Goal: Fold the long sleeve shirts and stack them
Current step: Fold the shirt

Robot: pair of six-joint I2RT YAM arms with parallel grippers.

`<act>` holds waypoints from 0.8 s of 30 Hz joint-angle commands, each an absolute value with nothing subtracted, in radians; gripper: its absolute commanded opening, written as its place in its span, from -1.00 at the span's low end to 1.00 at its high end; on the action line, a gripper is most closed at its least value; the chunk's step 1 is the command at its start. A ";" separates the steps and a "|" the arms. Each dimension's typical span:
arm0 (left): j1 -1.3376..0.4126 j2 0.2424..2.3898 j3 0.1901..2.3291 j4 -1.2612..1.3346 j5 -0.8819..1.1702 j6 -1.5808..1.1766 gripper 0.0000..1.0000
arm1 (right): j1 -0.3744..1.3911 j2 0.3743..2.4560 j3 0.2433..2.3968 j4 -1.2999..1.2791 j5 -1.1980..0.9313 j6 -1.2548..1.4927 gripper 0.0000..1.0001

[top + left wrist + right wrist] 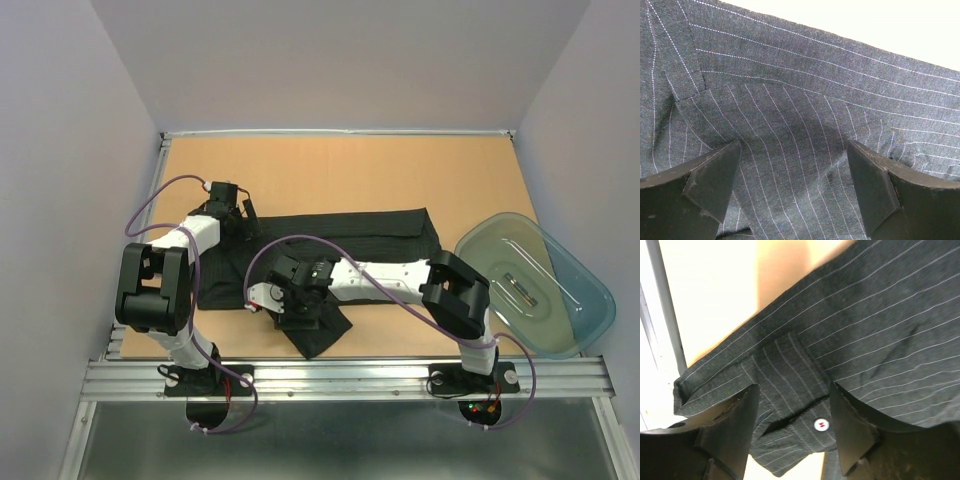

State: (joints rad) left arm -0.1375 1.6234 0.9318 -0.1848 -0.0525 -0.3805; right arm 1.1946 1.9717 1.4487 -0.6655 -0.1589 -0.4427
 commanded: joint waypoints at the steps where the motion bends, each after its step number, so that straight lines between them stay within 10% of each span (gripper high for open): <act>1: -0.135 1.620 0.948 -0.195 -0.057 -0.367 0.97 | 1.207 1.983 1.535 -0.675 -0.127 -0.502 0.29; 24: -0.135 1.628 0.953 -0.202 -0.063 -0.364 0.97 | 1.229 2.060 1.545 -0.732 -0.244 -0.543 0.15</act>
State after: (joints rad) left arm -0.1375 1.6257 0.9318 -0.1848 -0.0509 -0.3752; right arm 1.2106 2.0521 1.5162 -0.6846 -0.1902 -0.5282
